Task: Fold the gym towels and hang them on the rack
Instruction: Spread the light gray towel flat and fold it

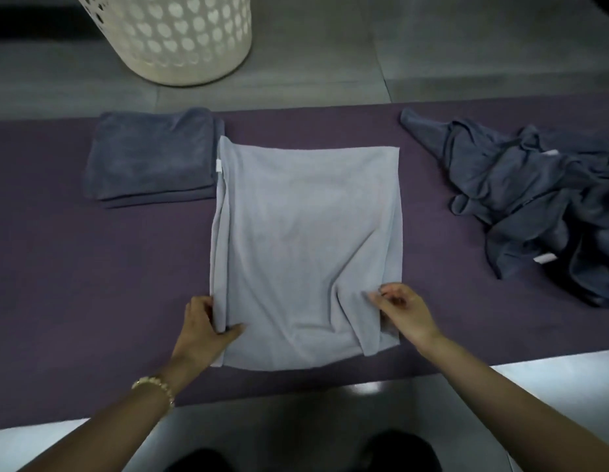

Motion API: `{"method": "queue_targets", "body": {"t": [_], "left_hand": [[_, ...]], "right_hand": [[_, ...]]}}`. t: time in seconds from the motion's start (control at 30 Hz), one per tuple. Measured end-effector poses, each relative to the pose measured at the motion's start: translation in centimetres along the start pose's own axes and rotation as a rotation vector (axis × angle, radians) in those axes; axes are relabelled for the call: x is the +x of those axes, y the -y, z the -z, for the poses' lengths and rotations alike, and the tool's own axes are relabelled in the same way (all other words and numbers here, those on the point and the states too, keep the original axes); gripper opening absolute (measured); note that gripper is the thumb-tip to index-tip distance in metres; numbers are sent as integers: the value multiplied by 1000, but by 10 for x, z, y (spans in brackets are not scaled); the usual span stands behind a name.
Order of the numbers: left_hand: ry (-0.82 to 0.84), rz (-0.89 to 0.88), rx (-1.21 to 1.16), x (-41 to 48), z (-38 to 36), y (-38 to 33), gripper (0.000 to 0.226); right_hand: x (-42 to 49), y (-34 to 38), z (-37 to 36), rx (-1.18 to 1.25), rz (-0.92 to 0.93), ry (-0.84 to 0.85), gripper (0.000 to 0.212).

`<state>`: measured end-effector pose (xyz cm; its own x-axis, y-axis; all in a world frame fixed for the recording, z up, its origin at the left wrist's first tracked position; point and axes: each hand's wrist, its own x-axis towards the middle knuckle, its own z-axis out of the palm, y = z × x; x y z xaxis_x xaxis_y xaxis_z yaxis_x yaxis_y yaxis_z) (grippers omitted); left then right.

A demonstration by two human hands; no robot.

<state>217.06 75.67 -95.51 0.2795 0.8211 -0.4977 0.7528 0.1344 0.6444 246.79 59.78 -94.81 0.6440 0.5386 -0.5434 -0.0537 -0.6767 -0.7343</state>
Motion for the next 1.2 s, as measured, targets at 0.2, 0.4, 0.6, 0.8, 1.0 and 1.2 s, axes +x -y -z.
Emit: {"method": "queue_targets", "body": {"t": [0.2, 0.4, 0.6, 0.8, 1.0, 1.2], "left_hand": [[-132, -80, -71, -19, -3, 9, 45], [-148, -61, 73, -34, 0, 23, 23], [-250, 15, 36, -54, 3, 25, 24], [-231, 151, -561, -59, 6, 21, 19], [-51, 273, -1131, -54, 28, 7, 25], [-137, 45, -600, -57, 24, 6, 26]], "right_hand": [[-24, -6, -4, 80, -117, 1, 44], [-49, -21, -7, -32, -41, 108, 15], [-64, -41, -4, 20, 40, -130, 23], [-80, -43, 1, 509, 14, -140, 19], [-79, -45, 21, 733, 68, -198, 18], [-69, -60, 42, 351, 150, -322, 15]]}}
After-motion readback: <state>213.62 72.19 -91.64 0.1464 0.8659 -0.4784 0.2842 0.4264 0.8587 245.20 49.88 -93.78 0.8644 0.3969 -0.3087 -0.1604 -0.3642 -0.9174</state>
